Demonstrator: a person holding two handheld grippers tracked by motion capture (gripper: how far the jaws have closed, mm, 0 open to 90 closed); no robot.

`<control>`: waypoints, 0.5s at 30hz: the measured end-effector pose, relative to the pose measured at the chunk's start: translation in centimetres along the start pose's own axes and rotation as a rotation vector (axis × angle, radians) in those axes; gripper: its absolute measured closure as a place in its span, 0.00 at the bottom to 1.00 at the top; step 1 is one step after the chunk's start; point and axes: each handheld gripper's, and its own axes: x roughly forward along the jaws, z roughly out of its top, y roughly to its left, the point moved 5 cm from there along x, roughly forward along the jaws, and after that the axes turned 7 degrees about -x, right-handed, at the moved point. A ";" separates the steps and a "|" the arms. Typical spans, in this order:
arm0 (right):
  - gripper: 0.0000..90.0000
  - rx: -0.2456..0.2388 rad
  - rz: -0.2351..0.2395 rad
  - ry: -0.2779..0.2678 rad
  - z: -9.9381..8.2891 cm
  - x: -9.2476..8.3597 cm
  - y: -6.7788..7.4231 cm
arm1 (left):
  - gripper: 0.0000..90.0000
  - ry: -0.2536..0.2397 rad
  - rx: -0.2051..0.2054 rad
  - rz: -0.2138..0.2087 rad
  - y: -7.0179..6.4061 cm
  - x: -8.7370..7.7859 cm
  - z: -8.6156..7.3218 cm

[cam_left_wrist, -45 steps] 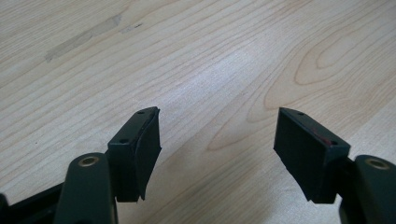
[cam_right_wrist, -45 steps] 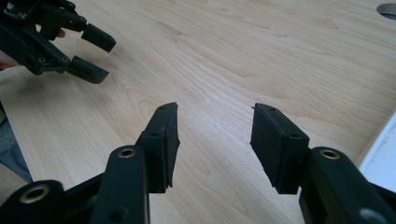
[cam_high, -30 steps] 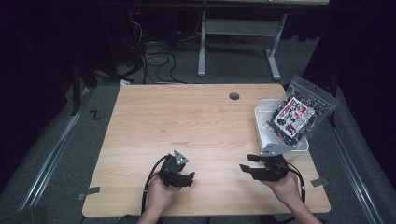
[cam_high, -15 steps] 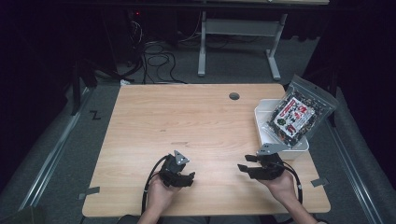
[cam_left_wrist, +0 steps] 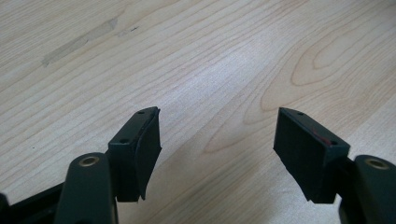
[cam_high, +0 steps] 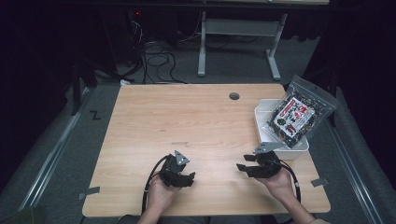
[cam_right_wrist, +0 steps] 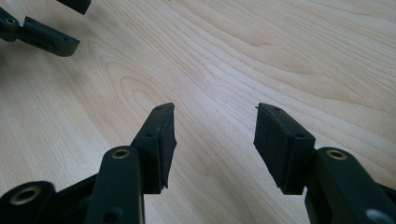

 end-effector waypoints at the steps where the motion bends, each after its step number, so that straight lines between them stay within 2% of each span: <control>1: 0.54 0.006 0.000 -0.002 0.0 0.1 0.0 | 0.36 0.001 0.000 0.000 0.0 0.0 0.0; 10: 0.56 0.013 -0.006 -0.001 -0.1 1.0 -0.2 | 0.36 0.001 0.001 -0.001 0.0 0.1 0.0; 15: 0.56 0.002 -0.018 0.001 -0.1 1.4 -0.2 | 0.36 0.003 0.002 -0.002 0.0 0.2 0.1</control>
